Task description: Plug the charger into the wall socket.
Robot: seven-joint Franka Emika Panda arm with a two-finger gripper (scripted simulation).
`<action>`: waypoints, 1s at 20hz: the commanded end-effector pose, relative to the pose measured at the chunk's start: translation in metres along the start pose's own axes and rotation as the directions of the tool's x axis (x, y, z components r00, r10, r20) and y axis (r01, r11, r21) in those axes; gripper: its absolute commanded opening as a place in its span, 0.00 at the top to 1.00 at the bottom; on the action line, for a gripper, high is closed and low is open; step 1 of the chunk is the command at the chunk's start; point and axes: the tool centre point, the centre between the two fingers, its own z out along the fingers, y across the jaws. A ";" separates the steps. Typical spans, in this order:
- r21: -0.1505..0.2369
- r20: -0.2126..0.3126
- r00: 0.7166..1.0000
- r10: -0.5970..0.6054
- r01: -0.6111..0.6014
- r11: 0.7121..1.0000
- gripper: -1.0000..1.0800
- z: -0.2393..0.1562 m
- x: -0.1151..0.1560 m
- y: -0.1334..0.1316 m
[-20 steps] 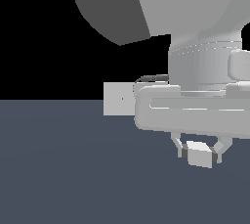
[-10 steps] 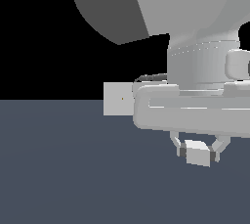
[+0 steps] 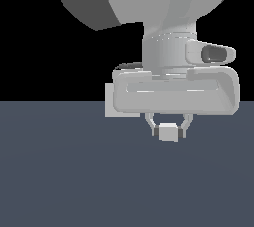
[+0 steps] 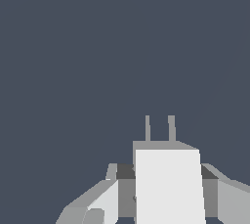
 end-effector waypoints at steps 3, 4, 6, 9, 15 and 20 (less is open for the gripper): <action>0.011 -0.002 0.997 -0.076 0.076 0.997 1.00 -0.022 0.019 -0.042; 0.014 -0.002 0.996 -0.093 0.093 0.996 1.00 -0.026 0.022 -0.051; 0.018 -0.002 0.993 -0.121 0.121 0.992 1.00 -0.034 0.029 -0.067; 0.024 -0.003 0.988 -0.155 0.155 0.988 1.00 -0.043 0.035 -0.087; 0.031 -0.004 0.982 -0.190 0.190 0.981 1.00 -0.053 0.042 -0.107; 0.031 -0.004 0.981 -0.192 0.192 0.981 1.00 -0.053 0.042 -0.108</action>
